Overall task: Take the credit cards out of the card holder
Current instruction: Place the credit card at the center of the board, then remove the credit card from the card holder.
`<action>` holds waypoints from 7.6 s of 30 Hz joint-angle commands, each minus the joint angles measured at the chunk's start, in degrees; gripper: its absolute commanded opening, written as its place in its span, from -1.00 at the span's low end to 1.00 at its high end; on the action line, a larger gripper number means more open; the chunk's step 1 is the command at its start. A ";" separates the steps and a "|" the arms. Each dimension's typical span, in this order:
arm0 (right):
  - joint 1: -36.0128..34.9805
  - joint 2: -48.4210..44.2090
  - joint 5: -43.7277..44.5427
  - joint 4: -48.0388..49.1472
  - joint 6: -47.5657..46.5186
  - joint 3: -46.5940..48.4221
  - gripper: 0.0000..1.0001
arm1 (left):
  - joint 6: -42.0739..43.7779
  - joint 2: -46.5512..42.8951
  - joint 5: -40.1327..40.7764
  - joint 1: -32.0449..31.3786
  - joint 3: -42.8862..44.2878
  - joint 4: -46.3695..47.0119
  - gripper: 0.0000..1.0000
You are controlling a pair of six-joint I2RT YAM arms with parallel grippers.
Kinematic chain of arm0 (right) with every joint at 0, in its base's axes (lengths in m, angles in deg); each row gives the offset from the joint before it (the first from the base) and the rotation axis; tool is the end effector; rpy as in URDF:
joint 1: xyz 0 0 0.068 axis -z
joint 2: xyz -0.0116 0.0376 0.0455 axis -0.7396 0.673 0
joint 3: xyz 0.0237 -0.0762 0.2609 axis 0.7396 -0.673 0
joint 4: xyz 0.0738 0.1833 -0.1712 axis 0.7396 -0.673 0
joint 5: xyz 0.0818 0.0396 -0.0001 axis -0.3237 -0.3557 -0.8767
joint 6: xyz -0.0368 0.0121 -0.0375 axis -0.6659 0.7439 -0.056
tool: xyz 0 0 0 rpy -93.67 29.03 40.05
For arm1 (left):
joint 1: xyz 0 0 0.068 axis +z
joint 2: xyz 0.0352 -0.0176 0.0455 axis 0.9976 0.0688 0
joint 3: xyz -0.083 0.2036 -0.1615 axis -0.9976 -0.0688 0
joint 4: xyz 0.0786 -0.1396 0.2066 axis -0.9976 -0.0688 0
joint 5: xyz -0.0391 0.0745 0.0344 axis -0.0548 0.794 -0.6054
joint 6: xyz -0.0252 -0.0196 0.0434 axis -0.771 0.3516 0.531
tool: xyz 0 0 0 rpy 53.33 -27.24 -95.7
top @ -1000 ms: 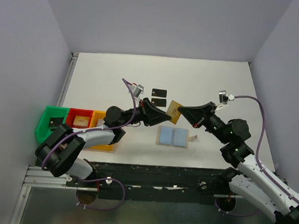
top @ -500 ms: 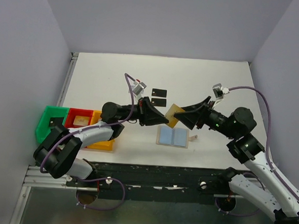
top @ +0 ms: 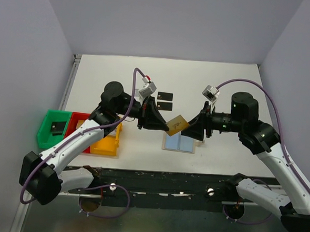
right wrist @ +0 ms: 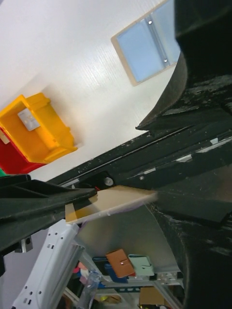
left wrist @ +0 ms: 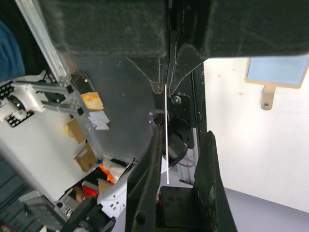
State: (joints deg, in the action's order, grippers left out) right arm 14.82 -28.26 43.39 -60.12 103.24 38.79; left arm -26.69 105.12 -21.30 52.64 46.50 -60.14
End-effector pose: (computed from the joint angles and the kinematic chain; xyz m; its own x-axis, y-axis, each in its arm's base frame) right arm 0.1428 0.1195 0.3903 -0.5209 -0.1199 -0.8452 -0.8163 0.3594 0.4522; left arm 0.1952 -0.1686 0.3541 -0.5208 0.0757 -0.8503 0.8232 -0.2191 -0.5237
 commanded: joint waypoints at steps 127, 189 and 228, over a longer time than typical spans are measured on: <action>29.98 80.67 3.00 -11.83 4.81 48.23 -0.53 | 13.75 -13.80 47.83 3.88 -14.42 -27.56 0.97; 10.74 20.73 32.98 11.73 16.50 -28.94 -0.51 | 3.38 3.59 69.81 -14.40 -5.64 -31.95 0.87; 10.74 6.93 13.29 14.98 6.65 -28.94 -0.99 | 12.26 31.72 53.28 -18.10 13.61 -35.56 0.39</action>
State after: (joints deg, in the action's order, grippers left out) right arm 25.83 -20.78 58.23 -45.98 110.82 8.47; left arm -15.81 135.50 33.83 35.07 58.15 -94.54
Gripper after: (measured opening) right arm 0.027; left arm 0.698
